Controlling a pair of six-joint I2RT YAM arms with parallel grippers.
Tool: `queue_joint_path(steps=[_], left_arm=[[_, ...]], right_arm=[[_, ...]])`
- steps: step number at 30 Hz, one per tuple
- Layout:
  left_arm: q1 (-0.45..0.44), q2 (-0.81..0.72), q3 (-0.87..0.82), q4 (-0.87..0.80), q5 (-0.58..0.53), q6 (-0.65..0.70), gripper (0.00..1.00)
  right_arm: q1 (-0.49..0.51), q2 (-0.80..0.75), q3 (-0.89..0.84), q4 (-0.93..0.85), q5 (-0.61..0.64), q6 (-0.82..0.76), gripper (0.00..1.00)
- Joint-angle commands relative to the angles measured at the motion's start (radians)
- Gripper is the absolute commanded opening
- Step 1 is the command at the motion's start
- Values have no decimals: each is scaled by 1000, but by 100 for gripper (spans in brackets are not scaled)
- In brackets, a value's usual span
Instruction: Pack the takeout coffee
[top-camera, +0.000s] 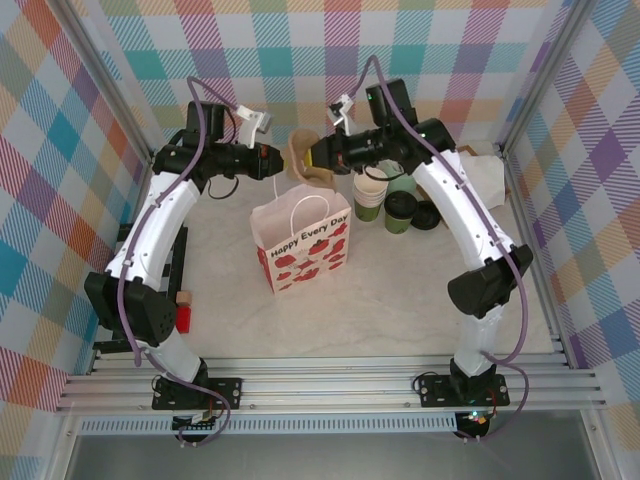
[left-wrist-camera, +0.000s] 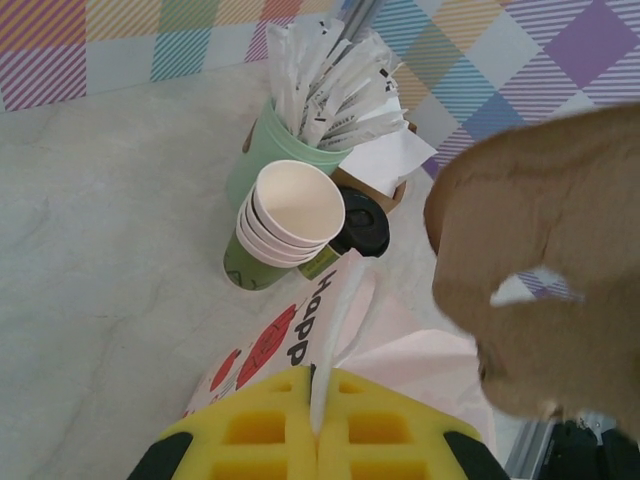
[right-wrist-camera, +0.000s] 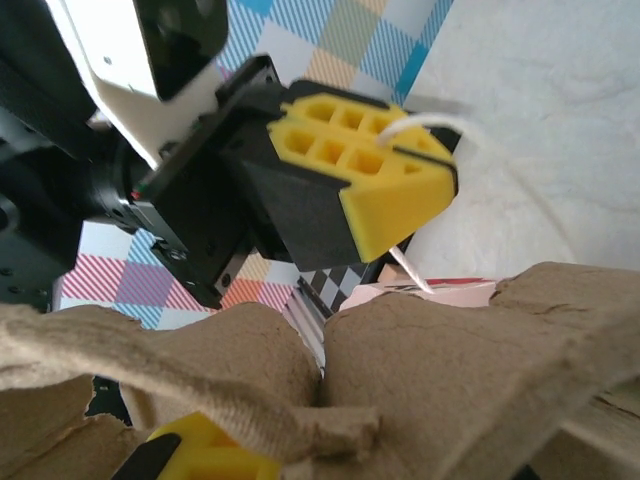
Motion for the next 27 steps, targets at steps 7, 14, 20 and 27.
queue_joint_path(steps=[7,14,20,27], left_arm=[[-8,28,51,-4,-133,-168,0],[-10,18,24,34,-103,-238,0],[-50,14,18,11,-63,-197,4],[-49,-180,-35,-58,-232,-49,64]], right_arm=[[21,-60,-219,-88,45,-42,0],[47,-122,-362,-133,116,-49,0],[92,-125,-370,-70,339,36,0],[111,-112,-349,-46,422,65,0]])
